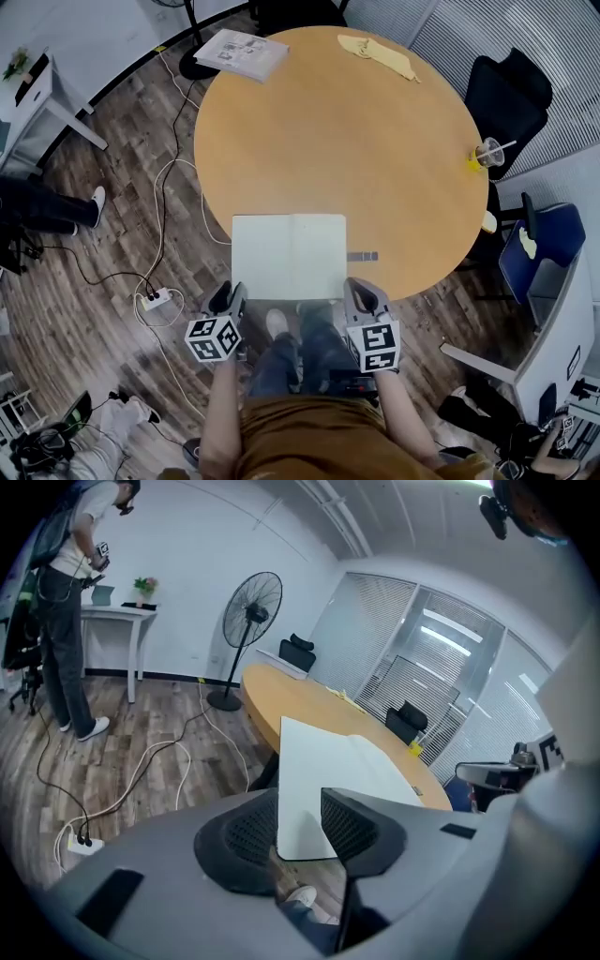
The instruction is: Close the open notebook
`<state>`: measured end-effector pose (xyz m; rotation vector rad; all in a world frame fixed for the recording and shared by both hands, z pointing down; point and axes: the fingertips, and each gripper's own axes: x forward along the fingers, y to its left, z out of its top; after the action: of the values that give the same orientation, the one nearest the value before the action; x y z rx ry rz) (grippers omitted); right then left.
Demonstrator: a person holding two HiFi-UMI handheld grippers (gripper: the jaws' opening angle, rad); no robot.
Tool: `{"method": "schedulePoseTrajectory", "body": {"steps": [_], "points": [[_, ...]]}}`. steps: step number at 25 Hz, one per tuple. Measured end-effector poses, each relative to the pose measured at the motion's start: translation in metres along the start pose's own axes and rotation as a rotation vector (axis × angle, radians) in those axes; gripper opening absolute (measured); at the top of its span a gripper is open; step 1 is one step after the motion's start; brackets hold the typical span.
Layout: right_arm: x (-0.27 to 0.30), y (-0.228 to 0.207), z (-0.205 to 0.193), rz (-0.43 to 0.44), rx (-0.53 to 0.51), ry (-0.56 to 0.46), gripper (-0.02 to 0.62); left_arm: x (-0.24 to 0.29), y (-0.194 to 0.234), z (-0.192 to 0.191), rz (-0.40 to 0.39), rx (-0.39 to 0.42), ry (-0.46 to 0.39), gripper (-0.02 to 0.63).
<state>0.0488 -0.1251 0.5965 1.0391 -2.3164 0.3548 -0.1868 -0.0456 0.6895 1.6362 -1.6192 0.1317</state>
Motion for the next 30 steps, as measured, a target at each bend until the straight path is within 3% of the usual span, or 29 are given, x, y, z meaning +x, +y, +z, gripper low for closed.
{"method": "schedulePoseTrajectory", "body": {"steps": [12, 22, 30], "points": [[-0.004, 0.003, -0.001, 0.004, 0.002, 0.001, 0.011, 0.000, 0.013, -0.025, -0.036, -0.241, 0.010, 0.169], [-0.011, -0.004, -0.008, -0.019, 0.010, 0.003, 0.011, 0.004, 0.015, -0.036, -0.167, -0.597, -0.060, 0.163], [-0.016, -0.009, -0.004, -0.035, 0.013, -0.007, 0.011, 0.006, 0.012, -0.034, -0.193, -0.626, -0.064, 0.127]]}}
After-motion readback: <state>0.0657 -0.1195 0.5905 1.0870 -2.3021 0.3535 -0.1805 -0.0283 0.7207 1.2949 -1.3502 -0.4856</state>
